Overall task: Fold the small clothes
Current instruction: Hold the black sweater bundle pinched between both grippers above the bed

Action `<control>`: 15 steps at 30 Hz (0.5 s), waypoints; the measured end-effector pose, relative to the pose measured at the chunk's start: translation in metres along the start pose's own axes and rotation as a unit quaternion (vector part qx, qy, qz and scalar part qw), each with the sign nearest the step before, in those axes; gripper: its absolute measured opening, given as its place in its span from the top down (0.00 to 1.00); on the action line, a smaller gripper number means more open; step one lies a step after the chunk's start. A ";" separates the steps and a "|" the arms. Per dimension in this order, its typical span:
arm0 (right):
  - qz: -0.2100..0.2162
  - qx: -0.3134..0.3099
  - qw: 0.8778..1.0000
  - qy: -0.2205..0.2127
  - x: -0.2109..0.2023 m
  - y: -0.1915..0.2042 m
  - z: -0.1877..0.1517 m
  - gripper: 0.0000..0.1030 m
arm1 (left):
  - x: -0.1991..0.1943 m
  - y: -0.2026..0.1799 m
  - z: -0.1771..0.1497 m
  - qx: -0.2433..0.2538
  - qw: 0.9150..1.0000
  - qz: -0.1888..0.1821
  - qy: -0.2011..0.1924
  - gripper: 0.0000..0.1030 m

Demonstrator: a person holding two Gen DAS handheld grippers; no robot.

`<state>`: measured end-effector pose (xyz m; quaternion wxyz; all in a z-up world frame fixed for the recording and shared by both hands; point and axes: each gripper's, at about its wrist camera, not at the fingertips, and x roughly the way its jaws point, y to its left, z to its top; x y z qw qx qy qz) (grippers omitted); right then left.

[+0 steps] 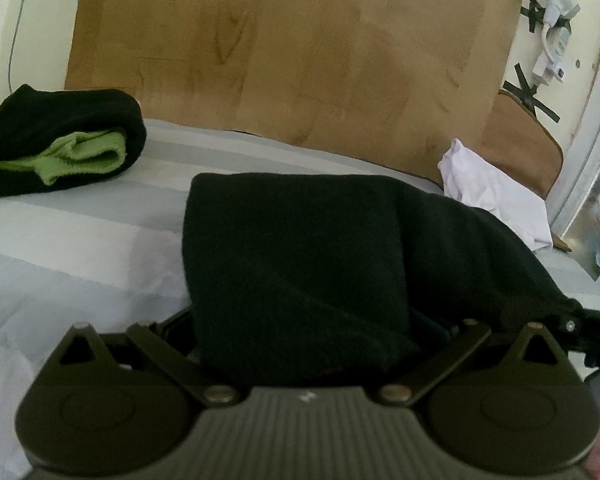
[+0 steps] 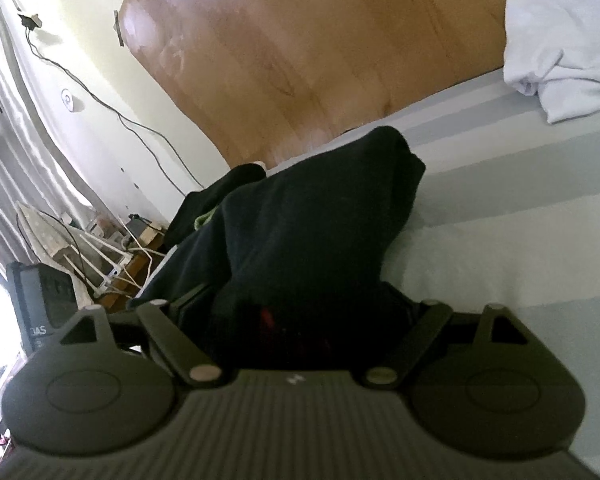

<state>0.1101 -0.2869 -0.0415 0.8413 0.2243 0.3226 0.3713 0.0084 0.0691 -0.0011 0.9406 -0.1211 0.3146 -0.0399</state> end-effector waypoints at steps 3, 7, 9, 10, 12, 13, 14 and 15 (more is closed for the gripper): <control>0.000 0.001 1.000 -0.001 0.000 0.000 0.000 0.14 | -0.002 0.002 -0.001 -0.006 1.000 0.000 -0.003 0.00; 0.007 0.007 1.000 -0.005 0.000 -0.002 0.001 0.14 | -0.002 0.006 0.002 -0.007 1.000 -0.009 0.001 0.00; 0.011 0.012 1.000 -0.008 0.000 -0.003 0.001 0.14 | -0.003 0.008 0.002 -0.008 1.000 -0.013 0.001 0.00; 0.013 0.013 1.000 -0.009 0.000 -0.003 0.001 0.14 | -0.003 0.008 0.002 -0.009 1.000 -0.014 0.001 0.00; 0.014 0.013 1.000 -0.009 0.000 -0.003 0.001 0.14 | -0.003 0.008 0.002 -0.008 1.000 -0.014 0.001 0.00; 0.013 0.012 1.000 -0.009 0.000 -0.003 0.001 0.14 | -0.003 0.008 0.001 -0.007 1.000 -0.013 0.001 0.00; 0.013 0.012 1.000 -0.009 -0.001 -0.004 0.001 0.14 | -0.003 0.008 0.002 -0.007 1.000 -0.014 0.001 0.00; 0.013 0.013 1.000 -0.012 -0.002 -0.003 0.001 0.13 | -0.003 0.008 0.001 -0.007 1.000 -0.014 0.001 0.00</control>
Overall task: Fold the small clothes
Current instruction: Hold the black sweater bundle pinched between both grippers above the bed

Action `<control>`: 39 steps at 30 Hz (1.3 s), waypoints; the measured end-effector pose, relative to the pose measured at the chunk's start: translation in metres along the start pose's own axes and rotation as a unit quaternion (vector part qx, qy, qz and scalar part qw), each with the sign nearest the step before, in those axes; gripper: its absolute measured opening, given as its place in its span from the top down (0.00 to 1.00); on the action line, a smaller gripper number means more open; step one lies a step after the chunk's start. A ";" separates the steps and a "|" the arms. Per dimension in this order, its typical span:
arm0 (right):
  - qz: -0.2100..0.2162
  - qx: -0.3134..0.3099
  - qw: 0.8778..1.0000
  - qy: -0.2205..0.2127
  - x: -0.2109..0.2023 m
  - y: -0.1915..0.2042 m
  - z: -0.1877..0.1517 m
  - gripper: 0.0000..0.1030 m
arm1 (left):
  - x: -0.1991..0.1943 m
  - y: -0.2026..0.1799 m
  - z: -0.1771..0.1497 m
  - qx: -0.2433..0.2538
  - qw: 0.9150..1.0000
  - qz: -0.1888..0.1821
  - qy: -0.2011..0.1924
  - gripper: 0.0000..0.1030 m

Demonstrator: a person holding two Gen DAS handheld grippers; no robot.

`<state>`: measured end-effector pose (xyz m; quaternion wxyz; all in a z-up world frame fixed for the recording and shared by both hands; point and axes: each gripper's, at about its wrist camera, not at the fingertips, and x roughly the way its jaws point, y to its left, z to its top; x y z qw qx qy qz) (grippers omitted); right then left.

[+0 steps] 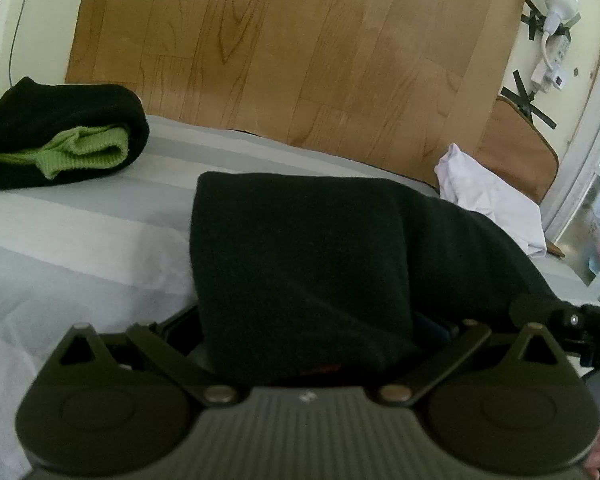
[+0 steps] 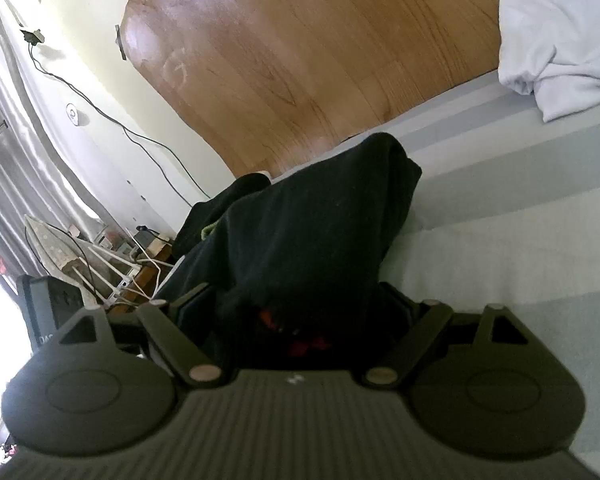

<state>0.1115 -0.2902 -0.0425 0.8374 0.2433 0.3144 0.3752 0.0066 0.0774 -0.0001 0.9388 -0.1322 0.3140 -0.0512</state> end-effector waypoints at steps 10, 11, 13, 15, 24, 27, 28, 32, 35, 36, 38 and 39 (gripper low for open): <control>0.002 0.001 1.000 -0.011 -0.002 0.000 -0.001 0.13 | 0.000 -0.002 -0.001 0.001 1.000 0.002 -0.002 0.00; 0.003 0.002 1.000 -0.012 -0.003 -0.001 -0.001 0.13 | 0.000 -0.002 -0.001 0.001 1.000 0.002 -0.002 0.00; 0.007 0.004 1.000 -0.013 -0.004 -0.002 -0.001 0.13 | 0.001 -0.003 -0.002 0.001 1.000 0.003 -0.002 0.00; 0.007 0.004 1.000 -0.012 -0.004 -0.002 -0.001 0.12 | 0.001 -0.003 -0.002 0.001 1.000 0.004 -0.002 0.00; 0.003 -0.002 1.000 -0.009 -0.003 0.000 -0.001 0.12 | 0.001 -0.002 -0.001 0.000 1.000 0.003 -0.002 0.00; 0.001 -0.004 1.000 -0.008 -0.002 0.002 -0.001 0.12 | 0.001 -0.002 -0.001 0.000 1.000 0.002 -0.002 0.00; 0.000 -0.005 1.000 -0.007 -0.002 0.002 -0.001 0.12 | 0.001 -0.002 -0.001 0.000 1.000 0.002 -0.002 0.00; -0.004 -0.007 1.000 -0.006 -0.001 0.004 -0.001 0.12 | 0.000 -0.001 -0.001 -0.001 1.000 0.002 -0.003 0.00; -0.004 -0.008 1.000 -0.005 0.000 0.004 -0.001 0.12 | 0.000 0.000 -0.001 -0.003 1.000 -0.001 -0.004 0.00; -0.004 -0.008 1.000 -0.005 0.000 0.004 -0.001 0.12 | 0.000 0.000 -0.001 -0.004 1.000 -0.001 -0.004 0.00; -0.004 -0.007 1.000 -0.005 0.000 0.004 -0.001 0.12 | -0.001 -0.001 -0.001 -0.003 1.000 0.001 -0.004 0.00; -0.004 -0.007 1.000 -0.005 0.000 0.004 -0.001 0.12 | -0.001 -0.002 -0.001 -0.003 1.000 0.001 -0.004 0.00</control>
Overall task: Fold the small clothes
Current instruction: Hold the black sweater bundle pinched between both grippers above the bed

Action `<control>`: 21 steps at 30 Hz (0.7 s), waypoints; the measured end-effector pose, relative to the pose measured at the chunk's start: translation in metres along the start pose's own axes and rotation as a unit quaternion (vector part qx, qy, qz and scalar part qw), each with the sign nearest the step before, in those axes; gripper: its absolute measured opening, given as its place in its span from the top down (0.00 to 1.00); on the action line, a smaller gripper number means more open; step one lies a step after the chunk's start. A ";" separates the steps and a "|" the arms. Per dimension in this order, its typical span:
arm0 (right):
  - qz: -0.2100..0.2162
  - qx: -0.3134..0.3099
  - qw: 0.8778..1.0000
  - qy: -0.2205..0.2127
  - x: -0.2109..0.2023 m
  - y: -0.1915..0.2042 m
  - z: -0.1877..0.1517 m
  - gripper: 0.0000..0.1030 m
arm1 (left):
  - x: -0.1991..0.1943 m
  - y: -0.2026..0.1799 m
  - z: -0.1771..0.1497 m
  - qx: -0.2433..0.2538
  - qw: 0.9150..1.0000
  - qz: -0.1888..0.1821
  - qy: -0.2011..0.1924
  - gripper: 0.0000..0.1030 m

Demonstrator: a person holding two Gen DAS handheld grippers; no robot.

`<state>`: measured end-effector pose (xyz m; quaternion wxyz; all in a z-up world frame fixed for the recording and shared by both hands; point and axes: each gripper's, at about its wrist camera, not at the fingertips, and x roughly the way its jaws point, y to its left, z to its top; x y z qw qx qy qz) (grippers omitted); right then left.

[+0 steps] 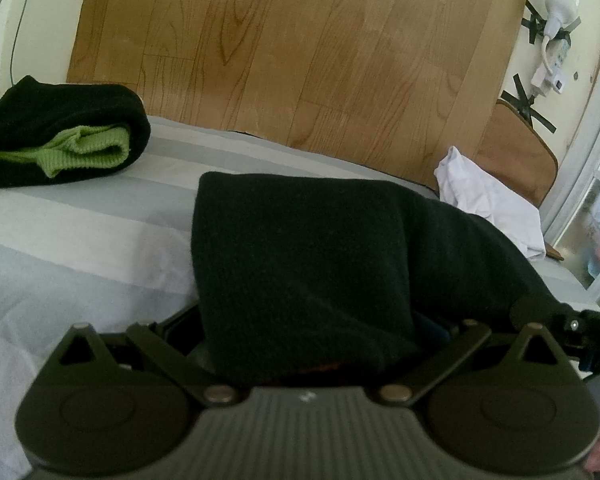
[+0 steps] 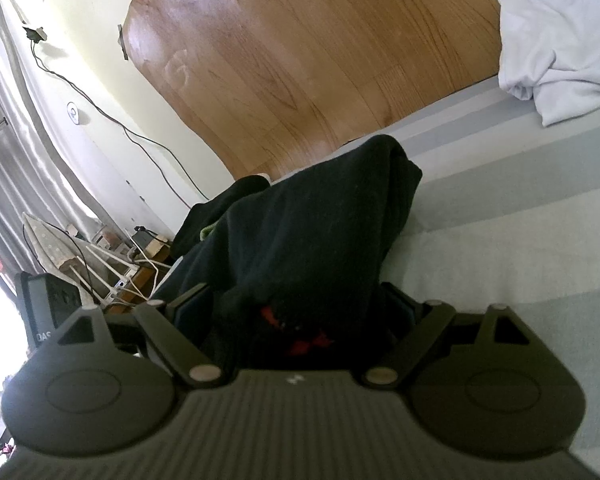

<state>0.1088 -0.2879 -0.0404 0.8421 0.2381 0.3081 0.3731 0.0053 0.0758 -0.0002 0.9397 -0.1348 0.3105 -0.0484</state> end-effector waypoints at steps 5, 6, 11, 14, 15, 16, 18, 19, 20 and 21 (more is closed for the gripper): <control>0.000 0.001 1.000 -0.001 0.000 0.000 -0.001 0.12 | 0.000 0.001 0.000 -0.003 1.000 -0.001 -0.002 0.00; 0.000 0.001 1.000 -0.001 0.001 0.001 -0.001 0.12 | 0.000 0.001 0.000 -0.003 1.000 -0.001 -0.002 0.00; -0.001 0.000 1.000 -0.001 0.001 0.001 -0.002 0.12 | 0.000 0.001 -0.001 -0.005 1.000 -0.001 -0.003 0.00; -0.003 0.000 1.000 -0.001 0.001 0.001 -0.002 0.12 | 0.000 0.001 -0.001 -0.004 1.000 0.000 -0.002 0.00; -0.003 0.000 1.000 -0.001 0.001 0.001 -0.002 0.12 | 0.000 0.000 0.000 -0.003 1.000 0.001 -0.002 0.00; -0.003 0.000 1.000 -0.002 0.001 0.001 -0.002 0.12 | 0.000 0.000 0.000 -0.002 1.000 0.001 -0.001 0.00; -0.002 0.001 1.000 -0.003 0.001 0.001 -0.002 0.12 | 0.000 0.000 0.000 -0.002 1.000 0.001 -0.001 0.00; -0.001 0.002 1.000 -0.003 0.001 0.001 -0.002 0.12 | 0.000 0.000 0.000 -0.002 1.000 0.001 -0.001 0.00; -0.001 0.002 1.000 -0.003 0.001 0.001 -0.003 0.12 | 0.001 0.000 0.001 -0.002 1.000 0.000 -0.001 0.00; -0.001 0.002 1.000 -0.004 0.001 0.000 -0.003 0.12 | 0.001 0.000 0.001 -0.002 1.000 0.000 0.000 0.00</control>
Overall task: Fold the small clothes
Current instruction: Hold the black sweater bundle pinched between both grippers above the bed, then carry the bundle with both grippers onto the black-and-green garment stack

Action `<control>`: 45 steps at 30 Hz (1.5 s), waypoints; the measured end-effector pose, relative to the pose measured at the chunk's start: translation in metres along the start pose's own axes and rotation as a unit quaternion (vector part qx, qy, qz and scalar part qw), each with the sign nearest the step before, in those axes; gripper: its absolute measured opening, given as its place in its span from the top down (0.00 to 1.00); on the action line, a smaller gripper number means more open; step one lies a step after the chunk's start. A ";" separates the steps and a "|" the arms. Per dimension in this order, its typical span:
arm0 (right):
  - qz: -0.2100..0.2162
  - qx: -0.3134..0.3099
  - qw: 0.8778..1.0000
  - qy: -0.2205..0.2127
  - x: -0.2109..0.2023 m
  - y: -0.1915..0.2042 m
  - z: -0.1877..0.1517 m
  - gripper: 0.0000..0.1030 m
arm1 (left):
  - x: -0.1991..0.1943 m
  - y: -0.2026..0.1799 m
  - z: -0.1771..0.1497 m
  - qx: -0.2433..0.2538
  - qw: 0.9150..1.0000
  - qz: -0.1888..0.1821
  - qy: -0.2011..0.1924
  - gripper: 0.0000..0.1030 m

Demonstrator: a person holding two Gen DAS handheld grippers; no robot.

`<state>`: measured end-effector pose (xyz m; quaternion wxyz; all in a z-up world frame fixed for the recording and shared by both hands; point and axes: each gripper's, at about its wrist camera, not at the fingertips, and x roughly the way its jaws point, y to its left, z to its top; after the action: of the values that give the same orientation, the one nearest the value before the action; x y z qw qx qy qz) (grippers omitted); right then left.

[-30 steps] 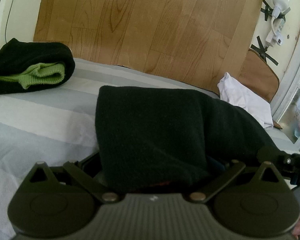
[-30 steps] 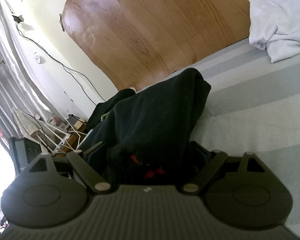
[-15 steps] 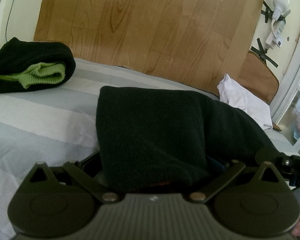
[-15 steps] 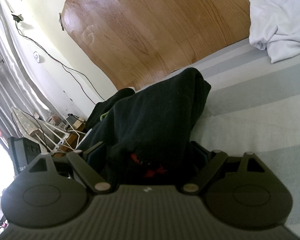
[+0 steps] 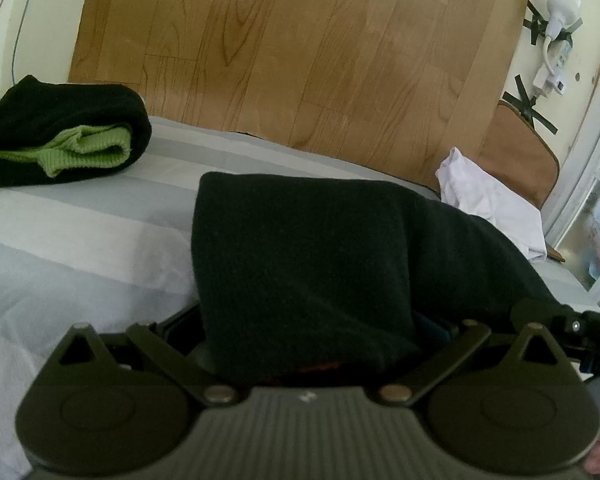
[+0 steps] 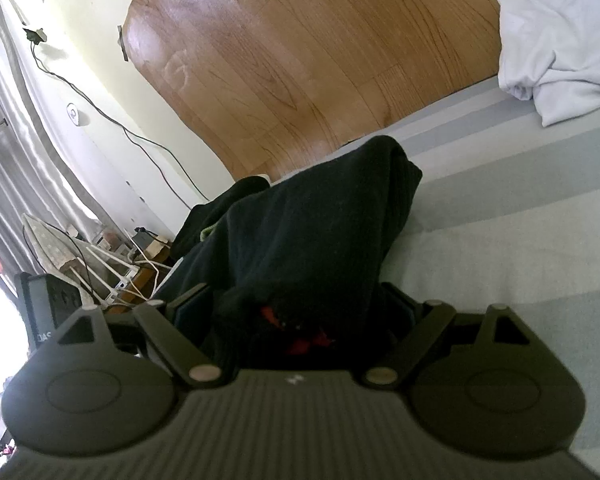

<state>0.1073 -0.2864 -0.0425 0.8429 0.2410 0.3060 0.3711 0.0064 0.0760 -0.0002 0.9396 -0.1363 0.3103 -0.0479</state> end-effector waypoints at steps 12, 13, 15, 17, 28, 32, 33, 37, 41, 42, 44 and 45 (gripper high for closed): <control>0.001 0.002 1.000 -0.002 -0.001 0.000 -0.001 0.12 | -0.001 0.000 -0.001 -0.001 1.000 0.001 0.000 0.00; 0.001 0.002 1.000 -0.002 -0.001 0.000 -0.001 0.12 | -0.001 0.000 -0.001 -0.001 1.000 0.001 0.000 0.00; 0.001 0.002 1.000 -0.002 -0.001 0.000 -0.001 0.12 | -0.001 0.000 -0.001 -0.001 1.000 0.001 0.000 0.00; 0.001 0.002 1.000 -0.002 0.000 0.000 -0.001 0.12 | 0.000 0.000 -0.001 0.000 1.000 0.001 0.001 0.00; -0.024 -0.017 0.999 0.015 0.002 0.008 0.001 0.12 | 0.000 0.007 0.004 0.013 1.000 -0.021 0.016 0.00; -0.034 -0.026 0.999 0.027 0.000 0.007 0.002 0.12 | -0.009 0.034 0.006 -0.041 0.996 -0.083 0.019 0.00; -0.034 -0.026 0.999 0.030 -0.001 0.006 0.002 0.12 | -0.012 0.040 0.007 -0.055 0.994 -0.092 0.024 0.00; -0.035 0.002 0.999 0.038 -0.004 0.000 0.008 0.12 | -0.017 0.046 0.012 -0.066 0.992 -0.097 0.050 0.00; -0.031 0.030 0.998 0.046 0.006 -0.001 0.010 0.39 | -0.006 0.039 0.014 -0.087 0.984 -0.138 0.069 0.05; -0.022 0.056 0.997 0.051 0.010 -0.003 0.010 0.44 | -0.003 0.037 0.012 -0.094 0.982 -0.149 0.068 0.12; -0.025 0.048 0.997 0.052 0.013 0.008 0.012 0.51 | -0.002 0.028 0.009 -0.072 0.988 -0.120 0.057 0.37; -0.025 0.025 0.998 0.050 0.012 0.020 0.015 0.53 | -0.003 0.025 0.008 -0.059 0.991 -0.107 0.055 0.49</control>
<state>0.1146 -0.2674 -0.0237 0.8292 0.2353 0.3634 0.3535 0.0090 0.1027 0.0008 0.9010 -0.2212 0.3470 -0.1375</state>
